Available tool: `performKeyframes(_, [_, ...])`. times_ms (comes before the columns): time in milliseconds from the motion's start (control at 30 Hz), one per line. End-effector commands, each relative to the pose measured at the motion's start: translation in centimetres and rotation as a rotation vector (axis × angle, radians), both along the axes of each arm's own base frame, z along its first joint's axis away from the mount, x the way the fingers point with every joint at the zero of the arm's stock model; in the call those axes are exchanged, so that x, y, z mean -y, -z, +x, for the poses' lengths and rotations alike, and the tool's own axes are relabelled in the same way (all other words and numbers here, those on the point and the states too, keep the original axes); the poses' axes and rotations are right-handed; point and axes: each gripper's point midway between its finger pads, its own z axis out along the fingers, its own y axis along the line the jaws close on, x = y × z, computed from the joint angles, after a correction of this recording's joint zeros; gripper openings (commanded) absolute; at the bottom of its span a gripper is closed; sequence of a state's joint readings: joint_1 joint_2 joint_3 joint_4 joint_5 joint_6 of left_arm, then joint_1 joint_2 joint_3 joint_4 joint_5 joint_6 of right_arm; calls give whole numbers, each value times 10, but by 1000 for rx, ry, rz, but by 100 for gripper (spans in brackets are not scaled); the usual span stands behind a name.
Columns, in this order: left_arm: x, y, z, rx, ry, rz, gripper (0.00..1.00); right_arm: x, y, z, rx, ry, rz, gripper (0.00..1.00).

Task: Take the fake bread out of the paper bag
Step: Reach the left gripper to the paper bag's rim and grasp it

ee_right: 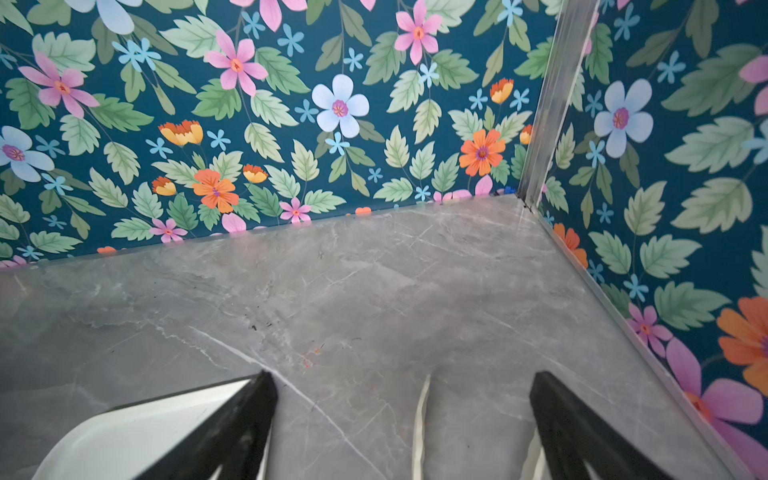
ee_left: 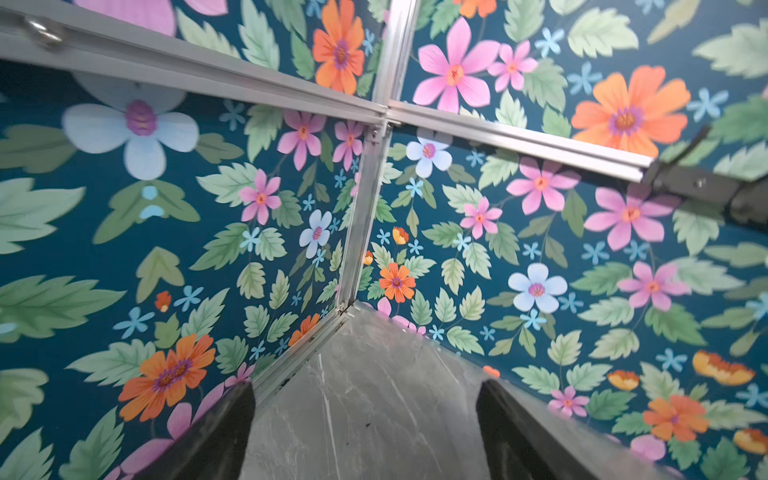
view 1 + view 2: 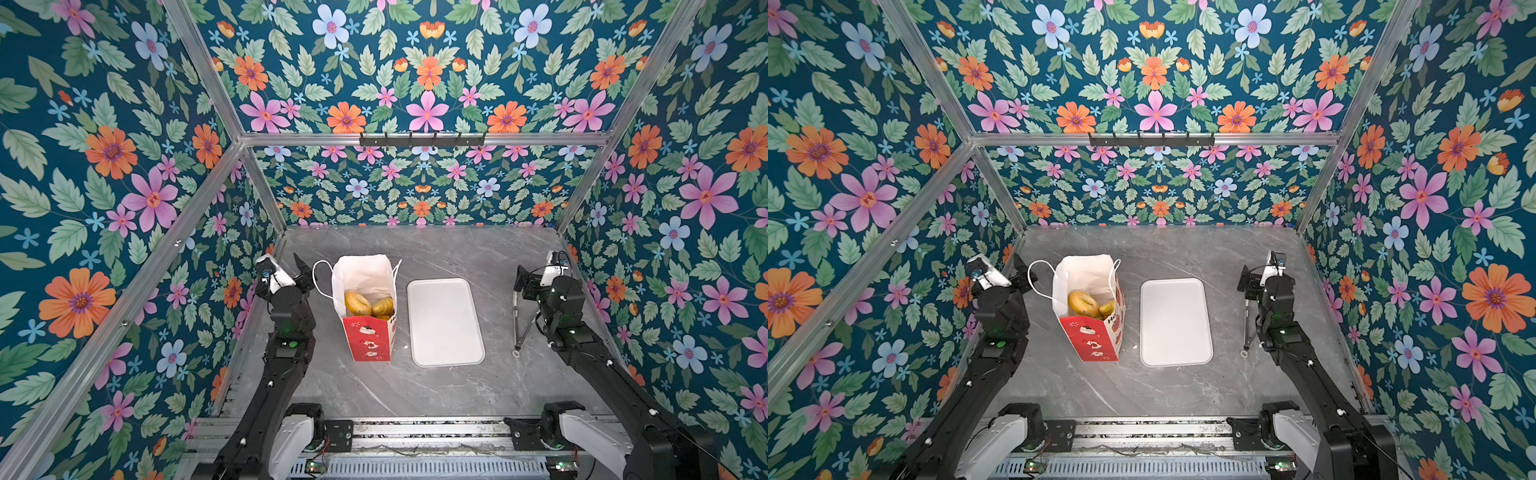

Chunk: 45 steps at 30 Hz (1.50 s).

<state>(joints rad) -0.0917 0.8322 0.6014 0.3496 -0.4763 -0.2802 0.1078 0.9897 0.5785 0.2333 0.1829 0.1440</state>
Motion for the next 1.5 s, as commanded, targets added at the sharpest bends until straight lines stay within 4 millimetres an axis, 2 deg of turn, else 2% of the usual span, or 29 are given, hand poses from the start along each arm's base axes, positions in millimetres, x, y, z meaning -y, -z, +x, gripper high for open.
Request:
performKeyframes(0, [6,46,-26,-233,29,-184,84,-15,29,-16,-123,-42,89,96])
performKeyframes(200, [54,38,-65,-335,318,-309,82,-33,45,-27,-181,-86,94,96])
performKeyframes(367, [92,24,-100,-381,534,-420,80,-35,52,-29,-198,-91,109,96])
performKeyframes(467, [113,13,-115,-344,660,-484,78,-35,53,-30,-199,-90,116,96])
performKeyframes(567, [130,13,-120,-348,764,-507,77,-35,55,-29,-197,-88,121,96])
performKeyframes(667, [137,28,-116,-398,798,-495,76,-35,57,-29,-202,-88,126,96])
performKeyframes(833, [137,39,-97,-408,796,-473,76,-35,62,-30,-216,-81,130,96])
performKeyframes(1067, [133,30,-73,-417,768,-404,76,-33,68,-33,-224,-70,129,96])
performKeyframes(1200, [133,33,-62,-451,762,-391,74,-32,71,-31,-236,-66,128,96])
performKeyframes(1467, [126,37,-44,-473,711,-366,57,-33,81,-29,-261,-64,128,96])
